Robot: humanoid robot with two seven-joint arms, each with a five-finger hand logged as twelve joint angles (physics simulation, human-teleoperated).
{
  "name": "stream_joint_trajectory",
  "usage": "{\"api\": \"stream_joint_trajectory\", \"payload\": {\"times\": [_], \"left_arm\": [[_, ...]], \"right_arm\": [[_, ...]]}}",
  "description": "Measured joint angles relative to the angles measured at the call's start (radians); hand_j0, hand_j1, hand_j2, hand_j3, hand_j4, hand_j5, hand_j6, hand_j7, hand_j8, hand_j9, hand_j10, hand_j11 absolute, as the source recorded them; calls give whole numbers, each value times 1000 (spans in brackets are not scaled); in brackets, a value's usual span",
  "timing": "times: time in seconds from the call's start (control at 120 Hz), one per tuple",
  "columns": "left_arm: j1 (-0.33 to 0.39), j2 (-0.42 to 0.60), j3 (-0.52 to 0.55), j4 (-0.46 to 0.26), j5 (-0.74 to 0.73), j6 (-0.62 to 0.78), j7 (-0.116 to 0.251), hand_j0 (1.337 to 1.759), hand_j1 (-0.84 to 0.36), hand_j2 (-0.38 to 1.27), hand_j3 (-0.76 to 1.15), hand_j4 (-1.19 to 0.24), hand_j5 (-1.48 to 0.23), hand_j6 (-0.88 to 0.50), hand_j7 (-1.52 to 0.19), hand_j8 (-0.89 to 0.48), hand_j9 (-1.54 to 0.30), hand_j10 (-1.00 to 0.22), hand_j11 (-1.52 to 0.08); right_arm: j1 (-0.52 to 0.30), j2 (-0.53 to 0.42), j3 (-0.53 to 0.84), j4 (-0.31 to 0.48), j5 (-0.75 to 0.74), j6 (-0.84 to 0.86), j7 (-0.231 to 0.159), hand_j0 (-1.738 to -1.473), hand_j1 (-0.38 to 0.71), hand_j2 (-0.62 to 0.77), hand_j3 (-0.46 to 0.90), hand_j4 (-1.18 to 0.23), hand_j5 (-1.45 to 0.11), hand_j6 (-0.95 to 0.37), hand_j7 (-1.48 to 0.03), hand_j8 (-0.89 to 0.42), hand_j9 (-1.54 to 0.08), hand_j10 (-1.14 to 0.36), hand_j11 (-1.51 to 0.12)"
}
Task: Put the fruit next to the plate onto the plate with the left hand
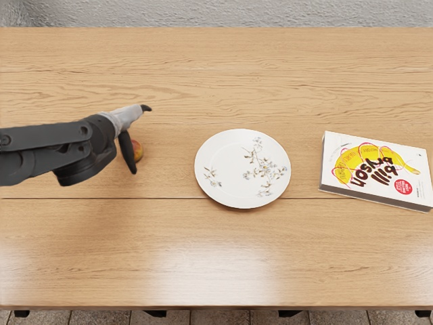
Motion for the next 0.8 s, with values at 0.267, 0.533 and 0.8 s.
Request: {"api": "stream_joint_trajectory", "payload": {"times": [0.267, 0.533, 0.8], "left_arm": [[19, -7, 6, 3, 5, 19, 0, 1658, 121, 40, 0, -194, -249, -195, -249, -195, -249, -194, -249], [34, -6, 5, 8, 6, 21, 0, 1658, -42, 68, 0, -330, -426, -331, -426, -331, -426, -330, -426], [37, -5, 6, 14, 6, 20, 0, 1658, -168, 89, 0, -435, -563, -435, -563, -435, -563, -435, -563]], "right_arm": [[0, 0, -1, 0, 0, 0, 0, -1658, -327, -4, 0, -19, -24, -18, -24, -18, -24, -18, -24], [0, 0, -1, 0, 0, 0, 0, -1658, -327, -4, 0, -19, -24, -18, -24, -18, -24, -18, -24], [0, 0, 0, -1, 0, 0, 0, -1658, -327, -4, 0, -19, -24, -18, -24, -18, -24, -18, -24]]}}
